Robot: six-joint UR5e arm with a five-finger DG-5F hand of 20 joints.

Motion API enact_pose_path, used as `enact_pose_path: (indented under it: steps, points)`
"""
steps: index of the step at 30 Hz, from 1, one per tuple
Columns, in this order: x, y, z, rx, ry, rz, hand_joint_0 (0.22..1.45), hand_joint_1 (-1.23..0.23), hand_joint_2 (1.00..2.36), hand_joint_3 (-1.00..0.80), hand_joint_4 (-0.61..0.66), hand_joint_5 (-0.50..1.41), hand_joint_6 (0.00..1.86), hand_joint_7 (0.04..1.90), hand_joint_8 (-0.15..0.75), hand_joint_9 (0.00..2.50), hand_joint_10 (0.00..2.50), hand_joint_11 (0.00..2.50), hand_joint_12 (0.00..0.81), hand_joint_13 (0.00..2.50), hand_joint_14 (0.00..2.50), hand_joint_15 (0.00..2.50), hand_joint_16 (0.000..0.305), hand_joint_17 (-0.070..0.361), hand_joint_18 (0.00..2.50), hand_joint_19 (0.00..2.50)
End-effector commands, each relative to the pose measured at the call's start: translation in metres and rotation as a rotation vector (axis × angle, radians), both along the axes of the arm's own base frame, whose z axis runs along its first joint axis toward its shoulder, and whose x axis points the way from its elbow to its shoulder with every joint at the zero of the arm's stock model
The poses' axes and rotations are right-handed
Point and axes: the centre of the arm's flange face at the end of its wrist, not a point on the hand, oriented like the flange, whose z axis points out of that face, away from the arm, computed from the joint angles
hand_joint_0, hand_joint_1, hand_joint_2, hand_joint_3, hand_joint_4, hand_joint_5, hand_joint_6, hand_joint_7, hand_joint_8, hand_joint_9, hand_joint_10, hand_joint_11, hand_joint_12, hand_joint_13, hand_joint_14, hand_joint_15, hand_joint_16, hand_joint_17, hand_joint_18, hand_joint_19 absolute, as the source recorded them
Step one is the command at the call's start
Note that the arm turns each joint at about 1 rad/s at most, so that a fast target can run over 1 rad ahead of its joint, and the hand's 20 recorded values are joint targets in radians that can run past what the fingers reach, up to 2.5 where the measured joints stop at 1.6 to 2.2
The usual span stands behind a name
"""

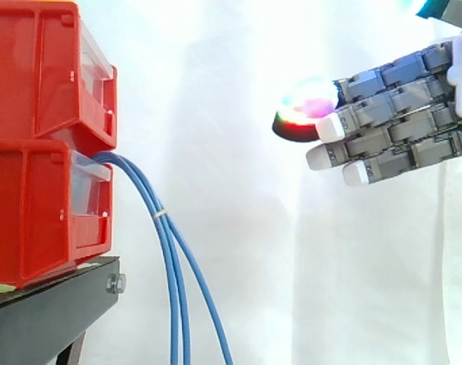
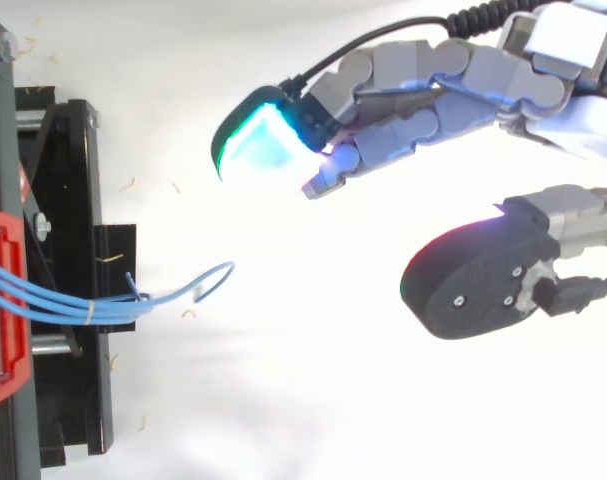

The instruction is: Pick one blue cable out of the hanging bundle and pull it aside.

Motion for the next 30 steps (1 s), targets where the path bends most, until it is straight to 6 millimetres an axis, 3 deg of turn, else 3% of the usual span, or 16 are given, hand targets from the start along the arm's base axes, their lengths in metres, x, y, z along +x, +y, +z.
enact_pose_path:
  steps: [1,13,19,26,30]
  points:
    - [0.002,-0.002,0.002,-0.006,-0.018,-0.021,0.51,-0.51,1.0,-0.47,0.37,-0.19,0.5,0.76,0.312,0.6,0.0,0.16,0.369,0.46,0.01,0.19,0.058,0.13,0.42,0.29]
    - [0.003,0.001,0.004,-0.048,-0.029,-0.059,0.51,-0.51,1.0,-0.46,0.38,-0.18,0.5,0.76,0.316,0.63,0.0,0.18,0.37,0.5,0.01,0.2,0.057,0.129,0.45,0.31]
    - [0.015,0.001,-0.041,-0.034,0.021,-0.077,0.52,-0.51,1.0,-0.46,0.38,-0.18,0.5,0.76,0.319,0.64,0.0,0.19,0.367,0.5,0.01,0.2,0.057,0.129,0.47,0.32]
    - [0.023,0.004,-0.043,-0.054,-0.023,-0.099,0.52,-0.51,1.0,-0.46,0.39,-0.18,0.5,0.76,0.318,0.64,0.01,0.19,0.367,0.51,0.01,0.21,0.057,0.129,0.48,0.33]
    - [0.026,0.003,-0.058,-0.065,-0.002,-0.108,0.52,-0.51,1.0,-0.46,0.39,-0.18,0.5,0.76,0.319,0.65,0.0,0.2,0.367,0.52,0.01,0.22,0.057,0.129,0.49,0.34]
